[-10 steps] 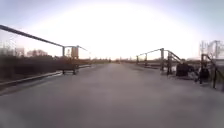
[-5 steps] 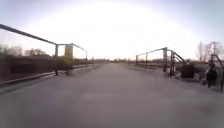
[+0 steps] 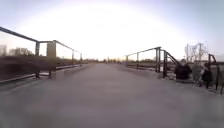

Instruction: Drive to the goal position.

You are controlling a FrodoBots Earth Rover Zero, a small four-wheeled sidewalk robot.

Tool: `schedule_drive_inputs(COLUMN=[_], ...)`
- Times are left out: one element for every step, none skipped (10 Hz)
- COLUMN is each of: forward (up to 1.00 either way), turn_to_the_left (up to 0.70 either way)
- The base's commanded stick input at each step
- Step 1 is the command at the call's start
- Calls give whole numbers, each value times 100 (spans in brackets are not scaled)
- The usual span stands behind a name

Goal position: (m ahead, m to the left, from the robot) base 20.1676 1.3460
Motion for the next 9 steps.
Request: schedule_drive_inputs(forward=[100,100,100,100,100,100,100,100,100], turn_to_the_left=[1,1,1,1,1,1,1,4,6])
